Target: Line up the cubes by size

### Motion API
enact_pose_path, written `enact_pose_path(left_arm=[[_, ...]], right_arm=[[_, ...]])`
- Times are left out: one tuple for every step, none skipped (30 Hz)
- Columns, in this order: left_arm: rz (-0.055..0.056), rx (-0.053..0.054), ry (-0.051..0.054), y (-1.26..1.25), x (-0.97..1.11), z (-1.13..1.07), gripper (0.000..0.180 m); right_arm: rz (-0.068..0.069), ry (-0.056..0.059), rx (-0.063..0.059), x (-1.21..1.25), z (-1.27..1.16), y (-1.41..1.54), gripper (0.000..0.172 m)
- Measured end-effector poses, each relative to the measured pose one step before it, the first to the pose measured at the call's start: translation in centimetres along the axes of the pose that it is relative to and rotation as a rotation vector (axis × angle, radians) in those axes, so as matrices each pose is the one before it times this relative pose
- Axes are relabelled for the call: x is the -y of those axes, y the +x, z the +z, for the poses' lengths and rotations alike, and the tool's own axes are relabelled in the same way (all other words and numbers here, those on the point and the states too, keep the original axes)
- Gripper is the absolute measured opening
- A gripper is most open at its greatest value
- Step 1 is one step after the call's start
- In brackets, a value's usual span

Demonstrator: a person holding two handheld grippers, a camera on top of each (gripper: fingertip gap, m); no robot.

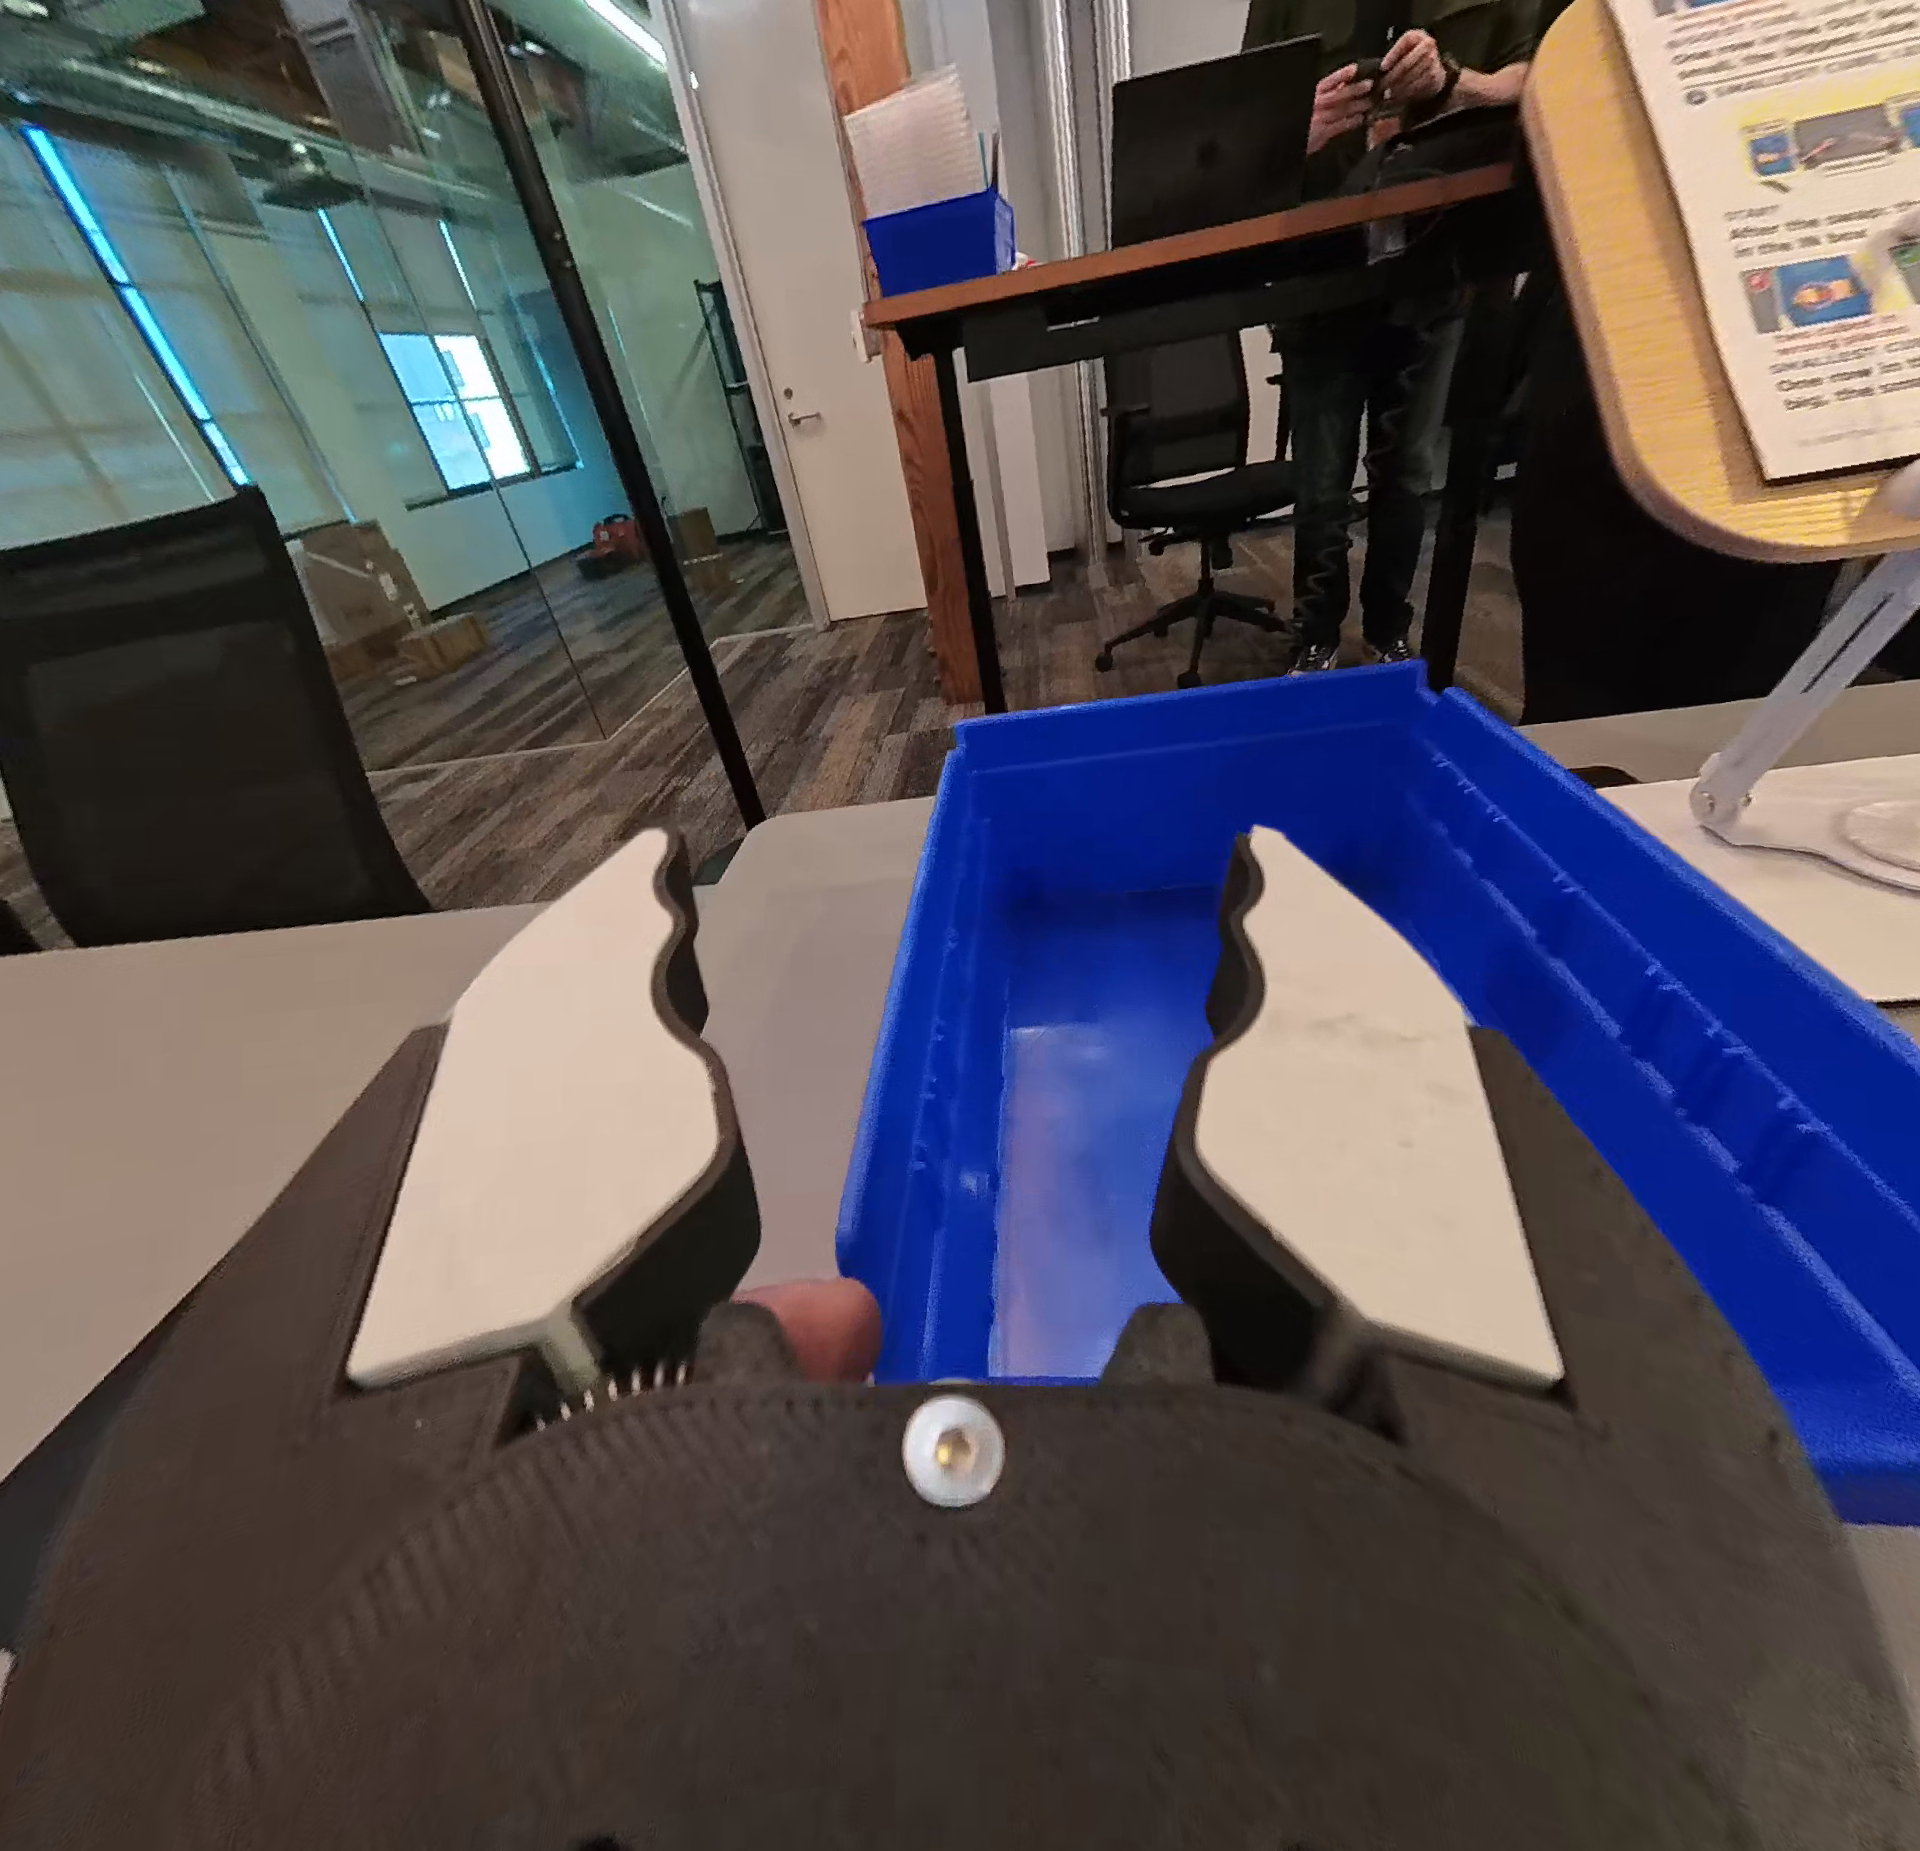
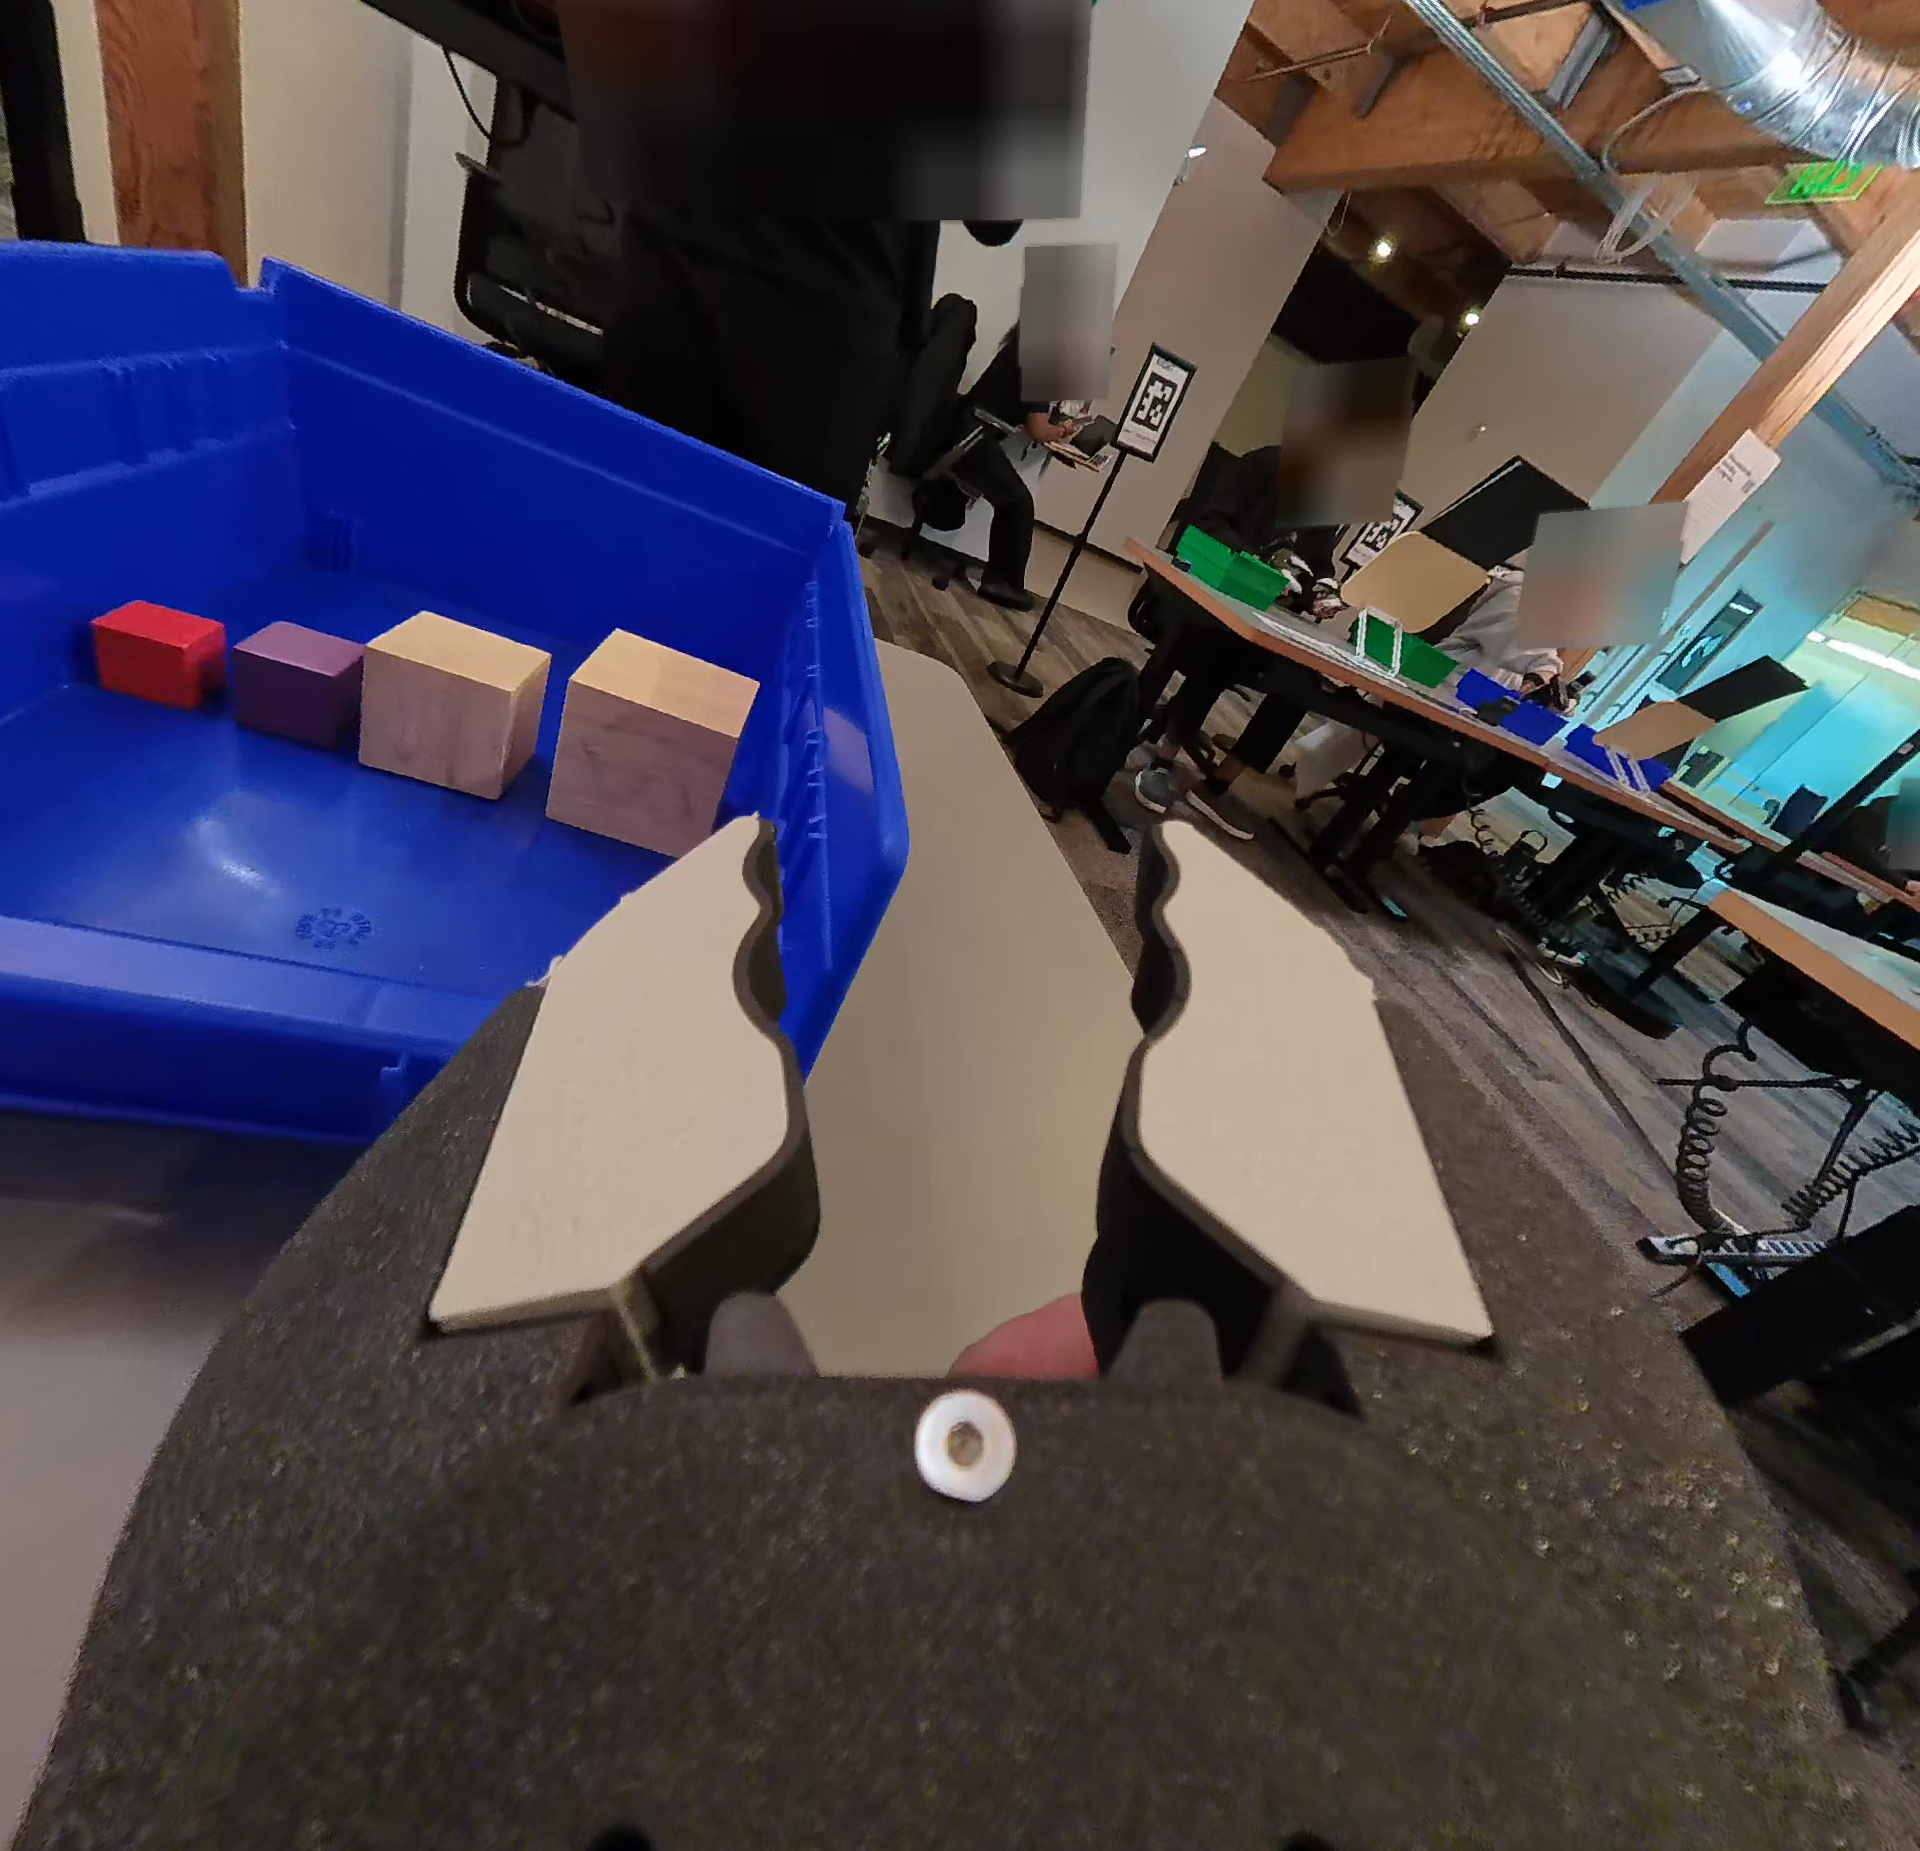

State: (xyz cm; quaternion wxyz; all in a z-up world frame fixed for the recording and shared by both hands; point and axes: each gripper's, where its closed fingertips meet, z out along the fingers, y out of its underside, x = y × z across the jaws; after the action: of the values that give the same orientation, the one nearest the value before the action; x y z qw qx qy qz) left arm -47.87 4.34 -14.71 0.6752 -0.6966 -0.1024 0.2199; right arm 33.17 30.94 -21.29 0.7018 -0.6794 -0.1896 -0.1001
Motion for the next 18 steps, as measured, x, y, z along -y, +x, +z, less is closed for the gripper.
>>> enact_pose_path(left_arm=[[0.0001, 0.0082, -0.0096, -0.21, -0.295, 0.072, 0.096], [-0.0009, 0.0014, -0.0089, -0.099, -0.313, 0.098, 0.096], [-0.0046, -0.0015, -0.0119, -0.069, -0.366, 0.141, 0.098], [-0.005, 0.0039, -0.012, -0.13, -0.372, 0.152, 0.102], [-0.002, 0.0043, -0.0073, -0.122, -0.304, 0.126, 0.104], [-0.0006, -0.0014, -0.0087, -0.019, -0.315, 0.13, 0.105], [-0.0017, -0.0023, -0.0117, 0.01, -0.348, 0.15, 0.106], [-0.0033, 0.0002, -0.0085, 0.0, -0.264, 0.141, 0.109], [-0.0005, 0.0016, -0.0031, -0.01, -0.183, 0.109, 0.111], [0.002, 0.0039, -0.0016, -0.045, -0.174, 0.08, 0.111], [0.001, 0.0033, -0.005, -0.045, -0.199, 0.072, 0.111], [-0.0002, 0.0028, -0.0087, -0.054, -0.247, 0.083, 0.111], [-0.0014, 0.0008, -0.0061, -0.045, -0.197, 0.08, 0.111], [-0.0039, -0.0004, -0.0048, -0.035, -0.185, 0.069, 0.111], [-0.0034, 0.0027, -0.0046, -0.072, -0.191, 0.08, 0.111], [0.0017, 0.0031, -0.0051, -0.064, -0.179, 0.07, 0.111], [0.008, 0.0064, -0.0067, -0.101, -0.172, 0.05, 0.111], [0.0093, 0.0114, -0.0047, -0.145, -0.133, 0.034, 0.111]], right_arm=[[0.0001, 0.0006, 0.0009, -0.041, 0.036, -0.051, 0.065], [0.0044, 0.0, 0.004, -0.042, 0.045, -0.063, 0.065], [0.0039, -0.0015, 0.002, -0.056, 0.034, -0.019, 0.065], [0.0019, 0.0003, -0.0013, 0.001, 0.008, 0.037, 0.065], [0.003, 0.0011, 0.0009, -0.001, 0.009, 0.027, 0.065], [0.0031, -0.0008, 0.0019, -0.022, 0.017, 0.006, 0.065], [0.0031, 0.0014, -0.0007, 0.004, 0.002, 0.047, 0.065], [0.0034, 0.001, -0.0007, 0.0, -0.001, 0.043, 0.065], [0.0018, -0.0008, 0.0016, -0.014, 0.02, 0.001, 0.065], [-0.0023, -0.0017, 0.0045, -0.033, 0.041, -0.072, 0.064], [-0.0059, -0.0059, 0.0084, -0.092, 0.1, -0.16, 0.064], [-0.0083, -0.0084, 0.0109, -0.105, 0.11, -0.217, 0.064], [-0.0089, -0.0055, 0.0044, -0.058, 0.075, -0.144, 0.064], [-0.008, -0.0004, 0.0022, -0.004, 0.031, -0.121, 0.064], [-0.0044, 0.0009, 0.0011, 0.009, -0.003, -0.052, 0.064], [0.0004, -0.0008, 0.0004, -0.011, 0.004, -0.007, 0.064], [0.0037, -0.0014, 0.0004, -0.026, 0.019, 0.037, 0.064], [0.0043, -0.0012, 0.0013, -0.014, 0.021, 0.025, 0.064]])
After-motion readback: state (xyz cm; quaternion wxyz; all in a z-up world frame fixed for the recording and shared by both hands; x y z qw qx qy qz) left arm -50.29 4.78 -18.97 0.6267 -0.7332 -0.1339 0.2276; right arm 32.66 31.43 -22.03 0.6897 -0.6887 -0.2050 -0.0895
